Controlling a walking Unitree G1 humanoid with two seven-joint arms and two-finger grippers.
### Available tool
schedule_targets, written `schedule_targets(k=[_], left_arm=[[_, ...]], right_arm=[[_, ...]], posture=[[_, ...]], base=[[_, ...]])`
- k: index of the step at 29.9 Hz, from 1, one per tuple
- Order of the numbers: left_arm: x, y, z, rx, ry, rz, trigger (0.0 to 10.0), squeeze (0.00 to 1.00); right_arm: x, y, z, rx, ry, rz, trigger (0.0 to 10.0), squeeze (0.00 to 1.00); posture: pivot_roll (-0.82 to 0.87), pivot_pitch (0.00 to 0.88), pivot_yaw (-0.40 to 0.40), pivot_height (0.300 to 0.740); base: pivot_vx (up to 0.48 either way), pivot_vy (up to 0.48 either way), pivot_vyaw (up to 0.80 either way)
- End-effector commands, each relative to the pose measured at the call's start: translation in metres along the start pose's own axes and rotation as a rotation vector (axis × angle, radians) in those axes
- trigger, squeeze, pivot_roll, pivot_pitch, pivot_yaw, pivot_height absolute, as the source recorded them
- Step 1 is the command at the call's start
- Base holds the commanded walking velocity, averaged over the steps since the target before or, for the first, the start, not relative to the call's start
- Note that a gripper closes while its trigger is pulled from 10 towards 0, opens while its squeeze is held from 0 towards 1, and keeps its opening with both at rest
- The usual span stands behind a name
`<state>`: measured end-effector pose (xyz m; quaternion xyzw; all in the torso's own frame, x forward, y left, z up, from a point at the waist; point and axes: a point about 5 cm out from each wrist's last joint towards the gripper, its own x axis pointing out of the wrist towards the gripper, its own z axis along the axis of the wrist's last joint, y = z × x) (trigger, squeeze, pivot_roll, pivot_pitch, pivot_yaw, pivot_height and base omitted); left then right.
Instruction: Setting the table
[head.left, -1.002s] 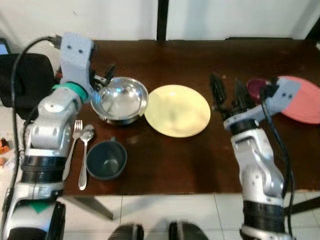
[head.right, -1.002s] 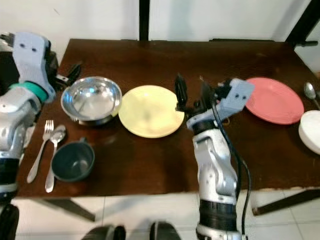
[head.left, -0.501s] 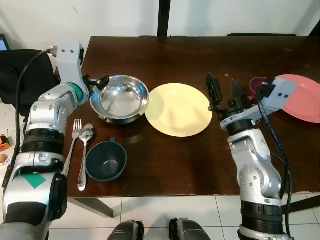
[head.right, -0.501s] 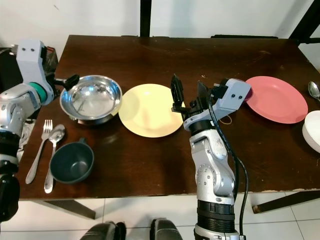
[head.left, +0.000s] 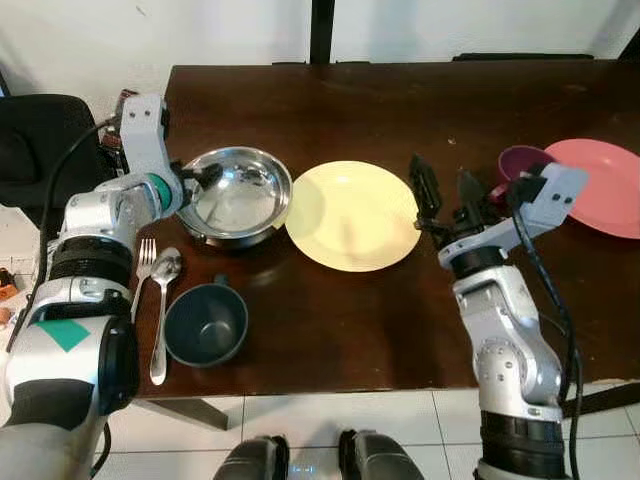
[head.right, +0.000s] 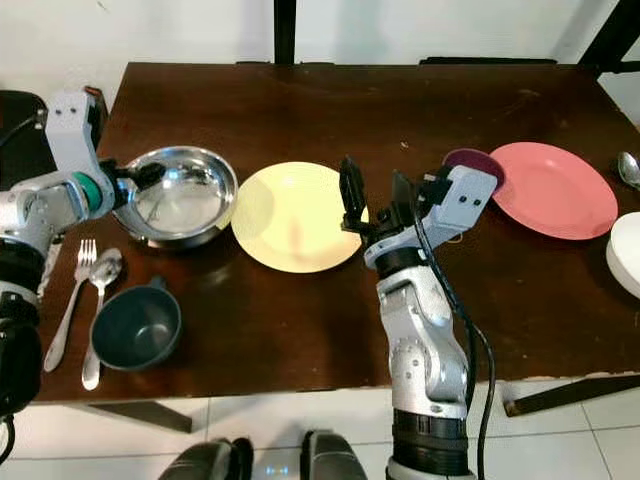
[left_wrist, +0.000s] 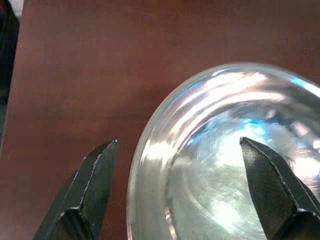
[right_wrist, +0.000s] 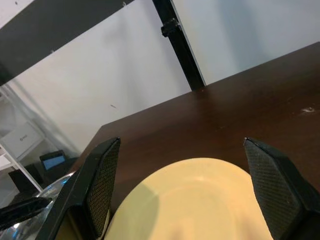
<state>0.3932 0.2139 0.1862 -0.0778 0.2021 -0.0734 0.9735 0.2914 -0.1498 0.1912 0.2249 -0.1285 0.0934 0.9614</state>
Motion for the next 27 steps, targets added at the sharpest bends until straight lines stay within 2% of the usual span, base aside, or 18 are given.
schedule_targets(k=[1,7,8,10,11,13,14,17,18,27], left_arm=[[0.000,0.004,-0.006,-0.005,0.030,0.012,10.0,0.00],[0.001,0.004,-0.009,-0.012,0.046,0.009,10.0,0.00],[0.002,0.004,-0.012,-0.018,0.057,0.011,8.9,0.00],[0.002,0.004,-0.012,-0.018,0.057,0.011,8.9,0.00],[0.003,0.004,-0.015,-0.026,0.068,0.014,5.0,0.00],[0.003,0.004,-0.015,-0.026,0.068,0.014,5.0,0.00],[0.004,0.004,-0.018,-0.030,0.075,0.019,1.2,0.00],[0.004,0.004,-0.018,-0.030,0.075,0.019,1.2,0.00],[0.005,0.004,-0.019,-0.033,0.079,0.027,0.0,0.00],[0.006,0.008,-0.020,-0.055,0.071,0.059,0.0,0.00]], right_arm=[[-0.002,0.002,-0.001,0.014,0.010,0.001,10.0,0.00],[-0.002,0.002,-0.001,0.014,0.012,0.001,10.0,0.00],[-0.002,0.002,-0.001,0.014,0.014,0.000,10.0,0.00],[-0.002,0.002,-0.001,0.014,0.014,0.000,10.0,0.00],[-0.002,0.002,-0.001,0.013,0.015,-0.001,10.0,0.00],[-0.002,0.002,-0.001,0.013,0.015,-0.001,10.0,0.00],[-0.003,0.001,-0.001,0.012,0.016,-0.002,10.0,0.00],[-0.003,0.001,-0.001,0.012,0.016,-0.002,10.0,0.00],[-0.002,0.001,-0.001,0.011,0.016,-0.003,10.0,0.00],[0.001,0.001,0.000,0.004,0.013,0.003,10.0,0.00]], posture=[[0.01,0.085,0.076,0.740],[0.01,0.090,0.076,0.740],[0.01,0.090,0.077,0.740],[0.01,0.090,0.077,0.740],[0.00,0.088,0.076,0.740],[0.00,0.088,0.076,0.740],[0.00,0.081,0.074,0.740],[0.00,0.081,0.074,0.740],[0.00,0.076,0.073,0.740],[0.00,0.050,0.065,0.740]], base=[[0.000,0.000,0.00],[0.000,0.000,0.00],[0.000,0.000,0.00],[0.000,0.000,0.00],[0.000,0.000,0.00],[0.000,0.000,0.00],[0.000,0.000,0.00],[0.000,0.000,0.00],[0.000,0.000,0.00],[0.000,0.000,0.00]])
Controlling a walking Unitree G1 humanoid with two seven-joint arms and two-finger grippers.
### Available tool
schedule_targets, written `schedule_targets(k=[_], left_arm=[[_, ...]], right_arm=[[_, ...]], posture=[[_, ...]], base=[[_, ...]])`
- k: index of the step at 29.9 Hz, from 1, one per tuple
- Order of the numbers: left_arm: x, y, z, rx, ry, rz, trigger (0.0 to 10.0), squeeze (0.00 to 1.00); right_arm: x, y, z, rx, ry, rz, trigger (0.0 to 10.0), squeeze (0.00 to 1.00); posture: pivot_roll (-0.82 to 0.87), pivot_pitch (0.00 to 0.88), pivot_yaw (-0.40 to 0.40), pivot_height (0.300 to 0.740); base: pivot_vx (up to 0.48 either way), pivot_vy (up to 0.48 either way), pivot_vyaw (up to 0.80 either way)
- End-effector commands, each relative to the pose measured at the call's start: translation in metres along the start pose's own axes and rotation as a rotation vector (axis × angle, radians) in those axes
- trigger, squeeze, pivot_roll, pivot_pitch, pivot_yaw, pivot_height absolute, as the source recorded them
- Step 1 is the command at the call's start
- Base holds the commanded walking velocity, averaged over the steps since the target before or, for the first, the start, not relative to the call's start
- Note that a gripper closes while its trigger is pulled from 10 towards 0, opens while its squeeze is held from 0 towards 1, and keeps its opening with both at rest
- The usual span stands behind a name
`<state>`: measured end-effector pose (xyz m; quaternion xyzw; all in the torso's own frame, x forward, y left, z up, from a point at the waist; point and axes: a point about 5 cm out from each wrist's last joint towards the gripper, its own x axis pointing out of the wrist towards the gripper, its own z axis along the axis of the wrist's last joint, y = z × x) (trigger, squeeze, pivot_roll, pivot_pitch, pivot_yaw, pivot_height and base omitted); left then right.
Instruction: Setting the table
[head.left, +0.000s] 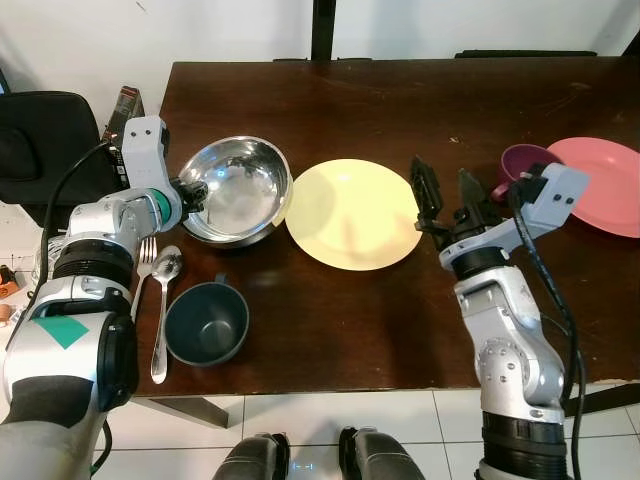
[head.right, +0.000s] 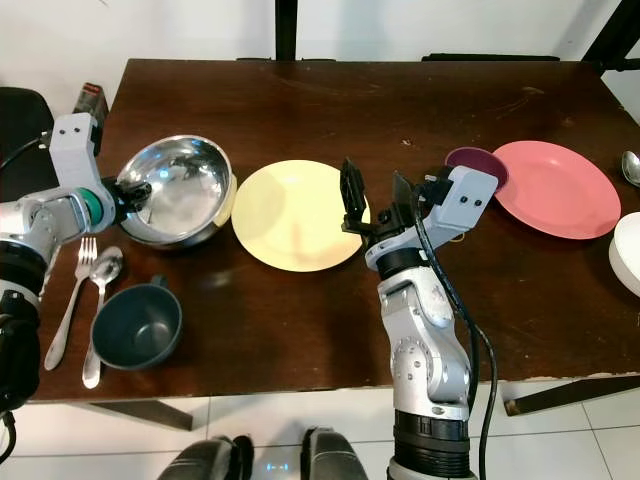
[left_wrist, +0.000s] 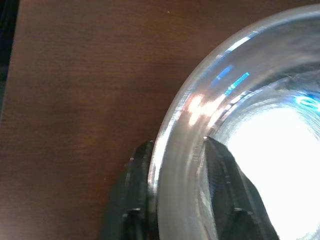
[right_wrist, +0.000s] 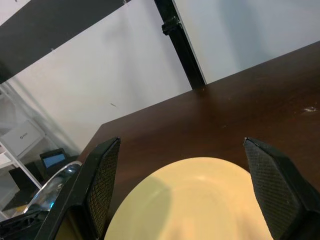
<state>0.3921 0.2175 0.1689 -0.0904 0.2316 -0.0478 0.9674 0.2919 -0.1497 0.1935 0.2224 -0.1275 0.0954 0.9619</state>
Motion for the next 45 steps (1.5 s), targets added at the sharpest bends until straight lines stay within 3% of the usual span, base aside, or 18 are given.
schedule_targets(k=[1,13,14,16,19,21,22,25,30,32,33,35,37,41,45], left_arm=[[0.001,0.001,-0.004,-0.030,0.015,0.011,0.0,0.00],[0.000,0.009,0.003,-0.109,-0.036,0.065,0.0,0.00],[-0.003,0.010,0.015,-0.142,-0.105,0.076,0.0,0.00],[-0.003,0.010,0.015,-0.142,-0.105,0.076,0.0,0.00],[-0.010,0.006,0.040,-0.145,-0.259,0.071,0.0,0.00],[-0.012,0.004,0.045,-0.144,-0.294,0.067,0.0,0.00],[-0.016,-0.001,0.054,-0.151,-0.357,0.039,10.0,0.00],[-0.030,-0.022,0.071,-0.213,-0.519,-0.063,10.0,0.00],[-0.037,-0.032,0.073,-0.233,-0.583,-0.089,10.0,0.00],[-0.050,-0.056,0.071,-0.211,-0.661,-0.146,10.0,0.00],[-0.050,-0.056,0.071,-0.211,-0.661,-0.146,10.0,0.00],[-0.058,-0.073,0.064,-0.176,-0.687,-0.161,10.0,0.00],[-0.062,-0.081,0.057,-0.146,-0.693,-0.147,10.0,0.00],[-0.065,-0.084,0.042,-0.058,-0.713,-0.097,10.0,0.00],[-0.069,-0.074,0.032,-0.045,-0.723,-0.006,10.0,0.00]], right_arm=[[0.001,-0.001,-0.001,0.007,0.010,-0.001,10.0,0.00],[0.005,-0.003,0.002,0.000,0.002,0.004,10.0,0.00],[0.006,-0.003,0.003,-0.003,-0.002,0.005,10.0,0.00],[0.006,-0.003,0.003,-0.003,-0.002,0.005,10.0,0.00],[0.008,-0.005,0.004,-0.006,-0.007,0.003,10.0,0.00],[0.008,-0.005,0.004,-0.006,-0.008,0.002,10.0,0.00],[0.008,-0.005,0.005,-0.008,-0.010,0.001,10.0,0.00],[0.009,-0.007,0.005,-0.013,-0.015,-0.008,10.0,0.00],[0.009,-0.008,0.005,-0.017,-0.019,-0.018,10.0,0.00],[0.007,-0.012,0.007,-0.051,-0.039,-0.060,10.0,0.00],[0.007,-0.012,0.007,-0.051,-0.039,-0.060,10.0,0.00],[0.005,-0.016,0.009,-0.058,-0.063,-0.106,10.0,0.00],[0.003,-0.019,0.011,-0.071,-0.078,-0.129,10.0,0.00],[0.003,-0.021,0.013,-0.083,-0.092,-0.147,10.0,0.00],[0.004,-0.022,0.014,-0.080,-0.101,-0.152,10.0,0.00]], posture=[[0.00,0.046,0.063,0.740],[0.00,0.020,0.050,0.740],[-0.01,0.017,0.049,0.740],[-0.01,0.017,0.049,0.740],[-0.01,0.008,0.041,0.740],[-0.01,0.008,0.041,0.740],[-0.01,0.000,0.037,0.740],[-0.01,0.000,0.033,0.740],[-0.01,0.000,0.034,0.740],[-0.02,0.000,0.029,0.740],[-0.02,0.000,0.029,0.740],[-0.02,0.000,0.028,0.740],[-0.01,0.000,0.028,0.740],[-0.01,0.000,0.030,0.740],[-0.01,0.000,0.024,0.740]], base=[[0.000,0.000,0.00],[0.000,0.000,0.00],[0.000,0.000,0.00],[0.000,0.000,0.00],[0.000,0.000,0.00],[0.000,0.000,0.00],[0.000,0.000,0.00],[0.000,0.000,0.00],[0.000,0.000,0.00],[0.000,0.000,0.00],[0.000,0.000,0.00],[0.000,0.000,0.00],[0.000,0.000,0.00],[0.000,0.000,0.00],[0.000,0.000,0.00]])
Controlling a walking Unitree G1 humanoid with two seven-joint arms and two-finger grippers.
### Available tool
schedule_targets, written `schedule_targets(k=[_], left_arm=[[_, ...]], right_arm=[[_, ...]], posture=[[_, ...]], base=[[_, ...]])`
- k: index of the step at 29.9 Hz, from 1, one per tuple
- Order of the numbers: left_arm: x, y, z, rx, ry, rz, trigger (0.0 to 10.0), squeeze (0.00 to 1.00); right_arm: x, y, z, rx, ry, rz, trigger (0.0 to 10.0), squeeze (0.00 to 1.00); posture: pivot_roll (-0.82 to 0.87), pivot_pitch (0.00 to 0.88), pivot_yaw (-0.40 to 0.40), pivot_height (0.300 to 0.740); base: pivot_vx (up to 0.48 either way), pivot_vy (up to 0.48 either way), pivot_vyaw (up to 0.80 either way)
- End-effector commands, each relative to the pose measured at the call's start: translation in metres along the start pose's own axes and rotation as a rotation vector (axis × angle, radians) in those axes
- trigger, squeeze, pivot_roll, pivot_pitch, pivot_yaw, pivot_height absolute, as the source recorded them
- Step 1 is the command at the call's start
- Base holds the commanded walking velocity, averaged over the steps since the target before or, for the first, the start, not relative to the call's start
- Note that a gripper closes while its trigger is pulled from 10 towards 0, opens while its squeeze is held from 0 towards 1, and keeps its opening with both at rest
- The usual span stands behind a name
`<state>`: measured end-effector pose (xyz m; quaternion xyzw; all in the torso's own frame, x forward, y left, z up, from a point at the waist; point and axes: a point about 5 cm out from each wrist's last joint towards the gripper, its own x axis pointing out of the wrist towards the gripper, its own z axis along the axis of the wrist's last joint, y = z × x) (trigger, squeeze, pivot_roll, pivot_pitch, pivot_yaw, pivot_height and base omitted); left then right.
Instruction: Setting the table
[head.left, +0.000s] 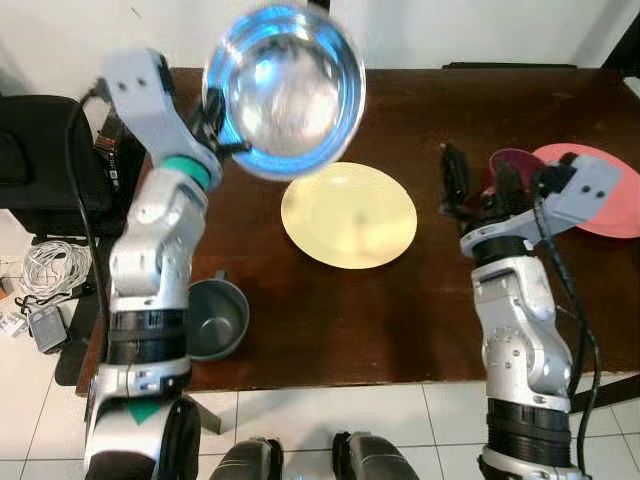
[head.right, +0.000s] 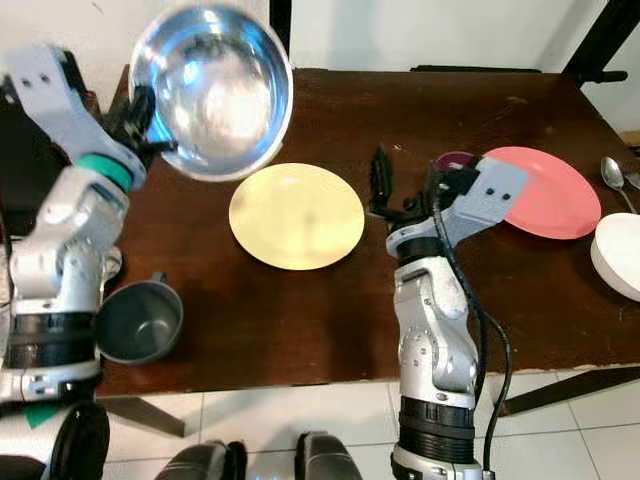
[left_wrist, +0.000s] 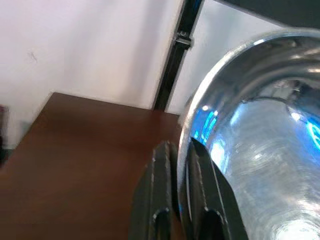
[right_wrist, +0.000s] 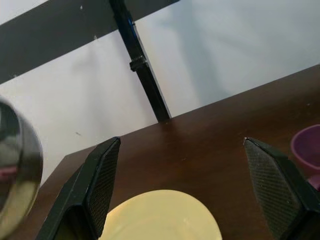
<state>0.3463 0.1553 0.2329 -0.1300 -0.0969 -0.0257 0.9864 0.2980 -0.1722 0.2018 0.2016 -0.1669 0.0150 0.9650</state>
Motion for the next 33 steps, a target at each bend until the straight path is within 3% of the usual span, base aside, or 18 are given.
schedule_targets(k=[1,12,23,33], left_arm=[[-0.004,0.003,0.009,0.026,-0.060,0.033,10.0,0.00],[-0.016,0.003,0.003,0.007,-0.034,0.068,10.0,0.00],[-0.019,-0.008,0.006,0.165,-0.102,0.018,10.0,0.00],[-0.019,-0.009,0.007,0.172,-0.104,0.014,10.0,0.00]], right_arm=[[-0.001,-0.004,-0.002,-0.011,0.006,-0.019,10.0,0.00],[-0.001,-0.006,-0.004,-0.007,0.013,-0.029,10.0,0.00],[0.001,-0.006,-0.006,0.002,0.015,-0.030,10.0,0.00],[0.002,-0.005,-0.006,0.010,0.013,-0.027,10.0,0.00]], posture=[[-0.01,0.000,0.023,0.740],[-0.01,0.000,0.015,0.740],[-0.01,0.000,0.018,0.740],[-0.01,0.000,0.021,0.740]], base=[[0.000,0.000,0.00],[0.000,0.000,0.00],[-0.113,0.000,0.00],[-0.321,0.000,0.00]])
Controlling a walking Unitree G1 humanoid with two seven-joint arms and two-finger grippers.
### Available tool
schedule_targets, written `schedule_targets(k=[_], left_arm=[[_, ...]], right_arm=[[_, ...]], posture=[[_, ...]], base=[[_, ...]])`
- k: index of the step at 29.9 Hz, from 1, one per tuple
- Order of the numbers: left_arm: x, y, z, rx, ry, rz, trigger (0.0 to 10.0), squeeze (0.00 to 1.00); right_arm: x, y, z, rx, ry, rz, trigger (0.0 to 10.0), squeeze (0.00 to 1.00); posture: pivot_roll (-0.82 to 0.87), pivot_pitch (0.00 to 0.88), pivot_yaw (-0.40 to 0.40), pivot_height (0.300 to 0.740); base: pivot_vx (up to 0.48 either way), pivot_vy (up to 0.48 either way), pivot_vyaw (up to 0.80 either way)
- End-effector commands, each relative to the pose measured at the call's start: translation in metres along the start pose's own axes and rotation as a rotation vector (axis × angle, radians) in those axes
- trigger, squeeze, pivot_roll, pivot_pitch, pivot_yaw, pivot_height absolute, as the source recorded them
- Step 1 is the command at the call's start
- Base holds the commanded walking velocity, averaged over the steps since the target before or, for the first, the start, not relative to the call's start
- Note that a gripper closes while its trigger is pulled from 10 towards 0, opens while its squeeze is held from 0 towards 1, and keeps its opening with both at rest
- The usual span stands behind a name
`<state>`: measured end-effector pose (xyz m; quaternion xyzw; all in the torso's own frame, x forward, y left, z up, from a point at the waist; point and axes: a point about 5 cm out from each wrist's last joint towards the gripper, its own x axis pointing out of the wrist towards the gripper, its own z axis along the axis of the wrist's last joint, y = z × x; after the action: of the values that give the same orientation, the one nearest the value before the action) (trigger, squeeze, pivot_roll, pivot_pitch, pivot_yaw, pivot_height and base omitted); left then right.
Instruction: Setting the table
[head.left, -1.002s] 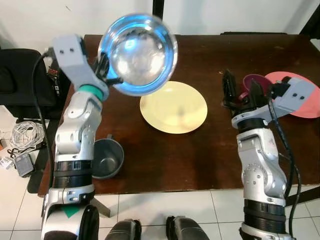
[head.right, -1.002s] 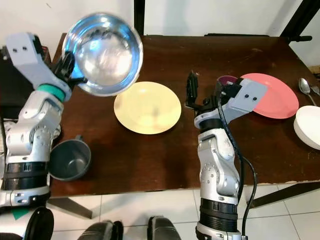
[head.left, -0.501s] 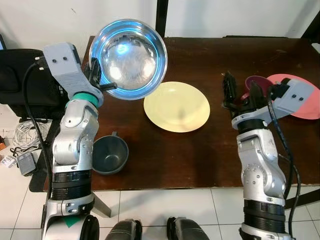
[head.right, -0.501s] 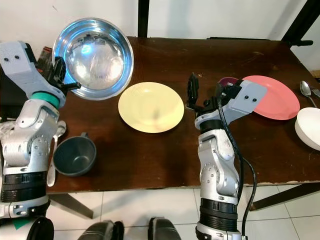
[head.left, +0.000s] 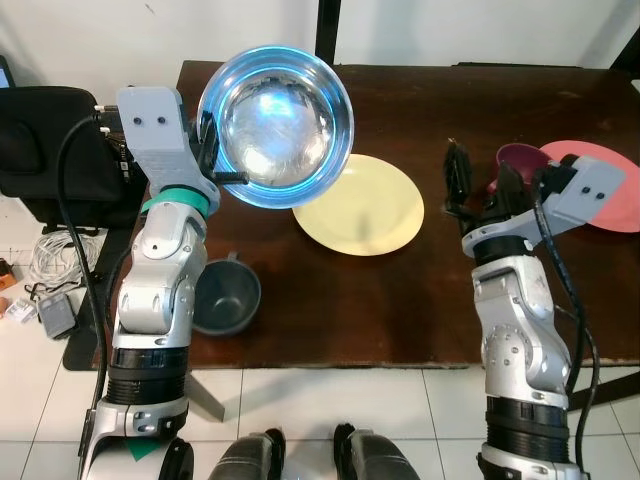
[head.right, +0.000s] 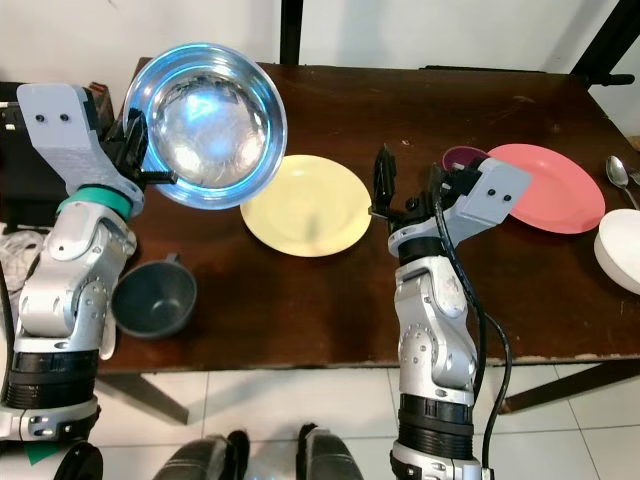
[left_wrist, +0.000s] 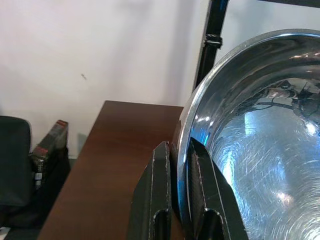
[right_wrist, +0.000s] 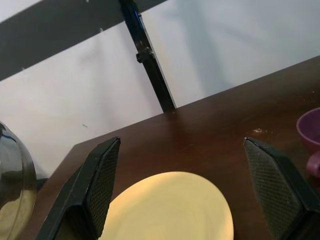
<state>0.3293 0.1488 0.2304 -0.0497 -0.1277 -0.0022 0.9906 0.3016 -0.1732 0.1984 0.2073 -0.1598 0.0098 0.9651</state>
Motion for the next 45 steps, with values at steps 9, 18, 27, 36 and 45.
schedule_targets(k=[9,18,27,36,45], left_arm=[[-0.0011,-0.0019,0.0079,0.014,-0.049,-0.013,10.0,0.00],[-0.0012,-0.0025,0.0077,0.019,-0.052,-0.018,10.0,0.00],[-0.0014,-0.0030,0.0076,0.020,-0.053,-0.023,10.0,0.00],[-0.0013,-0.0040,0.0080,0.023,-0.054,-0.030,10.0,0.00],[-0.0008,-0.0041,0.0079,0.024,-0.051,-0.036,10.0,0.00]], right_arm=[[-0.0006,-0.0022,-0.0024,0.008,0.001,-0.013,10.0,0.00],[-0.0006,-0.0025,-0.0022,0.020,-0.001,-0.014,10.0,0.00],[-0.0012,-0.0044,-0.0019,0.037,-0.002,-0.022,10.0,0.00],[-0.0022,-0.0037,-0.0025,0.043,-0.002,-0.022,10.0,0.00],[-0.0029,-0.0042,-0.0029,0.050,-0.003,-0.028,10.0,0.00]], posture=[[-0.01,0.000,0.027,0.740],[-0.01,0.000,0.029,0.740],[-0.01,0.000,0.031,0.740],[-0.01,0.000,0.036,0.740],[-0.01,0.000,0.042,0.740]], base=[[-0.324,0.000,0.00],[-0.323,0.000,0.00],[-0.322,0.000,0.00],[-0.324,0.000,0.00],[-0.332,0.000,0.00]])
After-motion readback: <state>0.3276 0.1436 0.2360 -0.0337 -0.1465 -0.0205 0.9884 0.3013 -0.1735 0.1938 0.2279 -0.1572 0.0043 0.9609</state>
